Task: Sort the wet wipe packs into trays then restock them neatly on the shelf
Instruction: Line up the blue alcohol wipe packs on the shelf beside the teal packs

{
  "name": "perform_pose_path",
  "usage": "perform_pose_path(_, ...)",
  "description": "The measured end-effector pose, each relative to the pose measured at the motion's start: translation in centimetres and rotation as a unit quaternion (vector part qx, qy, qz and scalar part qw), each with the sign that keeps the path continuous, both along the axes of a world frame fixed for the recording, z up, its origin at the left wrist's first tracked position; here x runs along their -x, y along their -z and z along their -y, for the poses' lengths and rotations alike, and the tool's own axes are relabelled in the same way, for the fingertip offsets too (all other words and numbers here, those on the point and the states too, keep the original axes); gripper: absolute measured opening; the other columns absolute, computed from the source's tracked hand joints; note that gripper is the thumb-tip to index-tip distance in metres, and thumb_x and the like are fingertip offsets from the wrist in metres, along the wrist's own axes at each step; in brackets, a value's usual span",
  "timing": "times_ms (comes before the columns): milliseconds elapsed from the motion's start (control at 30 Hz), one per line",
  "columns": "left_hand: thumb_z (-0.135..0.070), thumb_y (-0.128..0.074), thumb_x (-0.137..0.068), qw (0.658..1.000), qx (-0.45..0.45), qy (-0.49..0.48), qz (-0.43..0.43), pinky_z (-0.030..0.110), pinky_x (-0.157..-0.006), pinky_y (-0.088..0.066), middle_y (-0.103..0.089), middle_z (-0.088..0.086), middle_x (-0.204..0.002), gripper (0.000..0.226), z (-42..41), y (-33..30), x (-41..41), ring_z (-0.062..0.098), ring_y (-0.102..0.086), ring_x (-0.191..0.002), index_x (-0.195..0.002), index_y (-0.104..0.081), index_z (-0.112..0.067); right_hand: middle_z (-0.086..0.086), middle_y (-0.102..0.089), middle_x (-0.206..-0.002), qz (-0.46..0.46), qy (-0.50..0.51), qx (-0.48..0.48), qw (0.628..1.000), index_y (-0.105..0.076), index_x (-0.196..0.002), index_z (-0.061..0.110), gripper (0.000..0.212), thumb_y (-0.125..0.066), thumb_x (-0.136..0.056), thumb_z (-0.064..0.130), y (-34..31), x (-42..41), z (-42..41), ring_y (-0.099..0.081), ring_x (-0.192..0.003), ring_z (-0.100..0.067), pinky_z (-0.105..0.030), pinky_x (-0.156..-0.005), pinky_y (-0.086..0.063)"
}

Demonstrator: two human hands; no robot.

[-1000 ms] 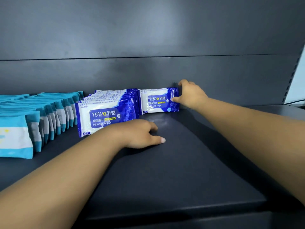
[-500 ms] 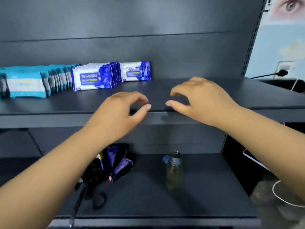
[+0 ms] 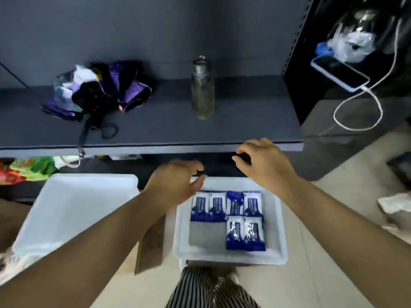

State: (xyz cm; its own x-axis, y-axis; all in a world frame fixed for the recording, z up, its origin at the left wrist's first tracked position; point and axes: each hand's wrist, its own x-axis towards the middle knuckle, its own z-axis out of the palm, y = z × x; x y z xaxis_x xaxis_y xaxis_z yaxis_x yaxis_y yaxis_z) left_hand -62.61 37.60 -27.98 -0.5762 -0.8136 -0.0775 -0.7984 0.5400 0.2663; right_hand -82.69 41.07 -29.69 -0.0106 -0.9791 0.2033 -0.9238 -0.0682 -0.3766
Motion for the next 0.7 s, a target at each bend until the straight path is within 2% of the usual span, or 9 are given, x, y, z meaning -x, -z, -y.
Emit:
perform_pose_path(67, -0.035, -0.046, -0.094, 0.996, -0.088, -0.017, 0.002, 0.027, -0.086, -0.042, -0.064, -0.001, -0.115, 0.029, -1.4, 5.5, 0.3, 0.02, -0.057, -0.106, -0.117, -0.058, -0.022, -0.011, -0.065, -0.107, 0.019, 0.028, -0.11, 0.993, -0.066, -0.106, 0.005, 0.029, -0.057, -0.09, 0.027, 5.4, 0.7, -2.2, -0.054, -0.106, -0.031, -0.035, -0.088, -0.043)
perform_pose_path(133, -0.033, -0.045, -0.095, 0.988, -0.153, -0.023, 0.01, 0.026, -0.086, -0.041, -0.065, 0.0, -0.116, 0.029, -3.0, 10.5, 0.6, 0.02, -0.058, -0.107, -0.117, -0.058, -0.02, -0.007, -0.059, -0.117, 0.01, 0.048, -0.216, 0.975, -0.061, -0.114, 0.008, 0.033, -0.05, -0.092, 0.031, 10.3, 1.3, -4.4, -0.048, -0.115, -0.026, -0.031, -0.092, -0.038)
perform_pose_path(200, -0.033, -0.044, -0.096, 0.979, -0.202, -0.034, 0.014, 0.025, -0.084, -0.041, -0.065, 0.0, -0.116, 0.029, -4.3, 15.2, 0.9, 0.019, -0.058, -0.105, -0.117, -0.058, -0.02, -0.007, -0.058, -0.12, 0.002, 0.067, -0.296, 0.953, -0.059, -0.117, 0.01, 0.034, -0.047, -0.094, 0.032, 14.9, 1.9, -6.1, -0.047, -0.116, -0.025, -0.029, -0.091, -0.038)
perform_pose_path(333, -0.032, -0.042, -0.096, 0.955, -0.29, -0.055, 0.034, 0.027, -0.085, -0.042, -0.064, 0.005, -0.117, 0.03, -5.9, 23.6, 1.5, 0.021, -0.059, -0.104, -0.114, -0.059, -0.016, -0.012, -0.059, -0.12, 0.013, 0.122, -0.392, 0.912, -0.059, -0.118, 0.008, 0.036, -0.046, -0.094, 0.032, 23.1, 2.6, -8.5, -0.05, -0.114, -0.029, -0.035, -0.094, -0.043)
perform_pose_path(533, -0.037, -0.038, -0.097, 0.924, -0.361, -0.108, 0.069, 0.028, -0.087, -0.041, -0.061, 0.004, -0.122, 0.036, -9.2, 34.2, 1.5, 0.02, -0.057, -0.107, -0.117, -0.058, -0.014, -0.014, -0.062, -0.118, 0.137, 0.236, -0.491, 0.827, -0.061, -0.114, 0.003, 0.036, -0.046, -0.096, 0.03, 34.5, 2.3, -10.3, -0.054, -0.111, -0.028, -0.028, -0.089, -0.04)
perform_pose_path(600, -0.04, -0.037, -0.097, 0.924, -0.355, -0.118, 0.083, 0.031, -0.093, -0.039, -0.061, 0.005, -0.123, 0.039, -10.0, 36.8, 0.9, 0.021, -0.054, -0.111, -0.118, -0.058, -0.013, -0.014, -0.064, -0.105, 0.172, 0.257, -0.514, 0.8, -0.063, -0.102, 0.001, 0.035, -0.047, -0.095, 0.03, 37.3, 1.7, -10.1, -0.055, -0.104, -0.029, -0.027, -0.078, -0.038)
perform_pose_path(633, -0.041, -0.037, -0.097, 0.921, -0.356, -0.125, 0.097, 0.032, -0.096, -0.036, -0.061, 0.006, -0.123, 0.041, -10.6, 38.2, 0.4, 0.022, -0.053, -0.114, -0.118, -0.058, -0.013, -0.014, -0.062, -0.089, 0.182, 0.262, -0.529, 0.786, -0.062, -0.086, 0.001, 0.035, -0.047, -0.095, 0.031, 39.0, 1.3, -10.0, -0.055, -0.093, -0.029, -0.027, -0.068, -0.037)
perform_pose_path(667, -0.042, -0.036, -0.097, 0.92, -0.351, -0.132, 0.113, 0.033, -0.097, -0.034, -0.06, 0.006, -0.123, 0.043, -10.9, 39.2, 0.0, 0.022, -0.051, -0.117, -0.118, -0.059, -0.013, -0.008, -0.053, -0.073, 0.19, 0.27, -0.535, 0.777, -0.053, -0.069, 0.007, 0.036, -0.048, -0.095, 0.032, 40.3, 1.0, -9.7, -0.051, -0.08, -0.025, -0.026, -0.059, -0.033)
perform_pose_path(700, -0.045, -0.035, -0.096, 0.92, -0.345, -0.13, 0.132, 0.033, -0.097, -0.033, -0.06, 0.007, -0.123, 0.045, -11.5, 40.2, -0.6, 0.023, -0.049, -0.119, -0.117, -0.06, -0.014, -0.001, -0.041, -0.065, 0.201, 0.282, -0.543, 0.765, -0.04, -0.062, 0.015, 0.038, -0.049, -0.094, 0.033, 41.7, 0.4, -9.6, -0.044, -0.069, -0.019, -0.023, -0.052, -0.027)
